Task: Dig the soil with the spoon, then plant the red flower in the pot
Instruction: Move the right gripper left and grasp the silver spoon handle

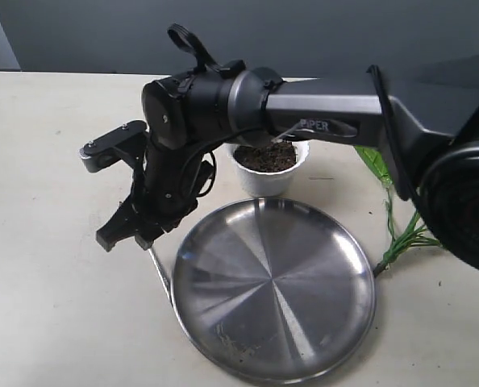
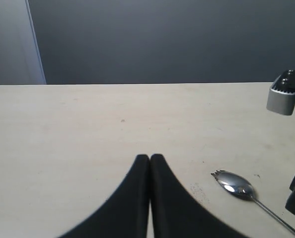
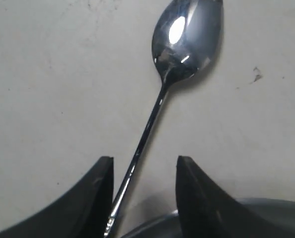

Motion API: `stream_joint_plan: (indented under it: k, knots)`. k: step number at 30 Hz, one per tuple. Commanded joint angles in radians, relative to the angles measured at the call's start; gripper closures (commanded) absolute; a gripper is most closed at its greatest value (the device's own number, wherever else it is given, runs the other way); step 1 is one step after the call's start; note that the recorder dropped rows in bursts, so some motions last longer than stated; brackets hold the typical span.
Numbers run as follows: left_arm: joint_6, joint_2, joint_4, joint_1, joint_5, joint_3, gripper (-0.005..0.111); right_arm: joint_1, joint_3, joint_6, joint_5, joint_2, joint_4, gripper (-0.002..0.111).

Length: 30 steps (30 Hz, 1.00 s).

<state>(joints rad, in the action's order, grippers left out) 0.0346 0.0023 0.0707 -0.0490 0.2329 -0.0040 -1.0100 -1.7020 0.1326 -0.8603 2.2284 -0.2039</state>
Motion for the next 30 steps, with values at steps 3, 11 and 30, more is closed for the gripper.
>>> stream_joint_plan:
  k: [3,11,30]
  knots:
    - [-0.002,-0.002,-0.006,-0.003,-0.008,0.004,0.106,-0.017,-0.008,-0.005,0.037,0.040,0.004,0.068]
    - [-0.002,-0.002,-0.006,-0.003,-0.008,0.004,0.106,-0.028,-0.008,-0.018,0.069,0.077,0.017,0.068]
    - [-0.002,-0.002,-0.006,-0.003,-0.008,0.004,0.106,-0.028,-0.008,-0.055,0.003,0.108,-0.032,0.109]
